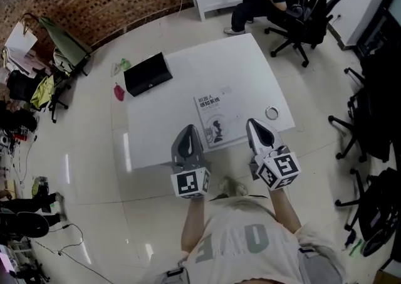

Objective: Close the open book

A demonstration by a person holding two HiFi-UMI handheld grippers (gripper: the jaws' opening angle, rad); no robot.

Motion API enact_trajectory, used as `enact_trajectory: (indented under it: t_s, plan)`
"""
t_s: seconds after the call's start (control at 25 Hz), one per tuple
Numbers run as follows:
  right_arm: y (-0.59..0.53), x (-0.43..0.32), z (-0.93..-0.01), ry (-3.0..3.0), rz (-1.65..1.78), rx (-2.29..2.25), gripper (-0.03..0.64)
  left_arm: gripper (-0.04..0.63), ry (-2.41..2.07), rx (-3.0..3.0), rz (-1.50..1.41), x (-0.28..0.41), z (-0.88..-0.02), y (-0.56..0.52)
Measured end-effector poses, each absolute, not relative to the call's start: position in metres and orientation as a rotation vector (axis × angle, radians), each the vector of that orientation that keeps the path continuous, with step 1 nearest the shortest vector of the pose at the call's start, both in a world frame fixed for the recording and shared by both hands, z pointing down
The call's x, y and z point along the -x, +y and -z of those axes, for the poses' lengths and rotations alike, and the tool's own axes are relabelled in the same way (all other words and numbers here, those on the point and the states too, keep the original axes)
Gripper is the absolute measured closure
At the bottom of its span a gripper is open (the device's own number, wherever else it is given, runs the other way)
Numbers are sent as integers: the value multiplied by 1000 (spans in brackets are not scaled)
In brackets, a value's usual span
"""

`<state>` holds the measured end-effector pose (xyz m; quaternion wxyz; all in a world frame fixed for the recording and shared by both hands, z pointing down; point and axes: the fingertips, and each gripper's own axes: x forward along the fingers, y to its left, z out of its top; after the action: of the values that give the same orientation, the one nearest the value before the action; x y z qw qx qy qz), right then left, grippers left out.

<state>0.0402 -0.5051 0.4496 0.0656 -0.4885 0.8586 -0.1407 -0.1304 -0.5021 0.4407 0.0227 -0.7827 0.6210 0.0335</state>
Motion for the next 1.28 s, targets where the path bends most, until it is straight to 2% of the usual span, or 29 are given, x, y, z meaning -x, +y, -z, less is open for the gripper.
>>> enact_trajectory:
  t_s: [0.2,0.4,0.6,0.8,1.04,1.28]
  plan:
    - [-519,-18,-422,2616,365,1401,612,584,1908,2457,-342,169,-381,-488]
    - [-507,2,-443,2656,447,1435,612,583,1864,2410,-324,196,-364,-469]
    - [-501,38,-445,2703,469,1402,612,583,1751,2487,-284,187,-361,-477]
    - [-445,64,-439,2864,347,1288,612,583,1694,2622,-585,190,-345,-447]
    - [-355,28,-434,2846,266,1266,612,583,1654,2650,-676,154,-341,-370]
    - [-203,-18,-462,2829,313,1220,621,583,1788,2630,-714,124,-379,-221]
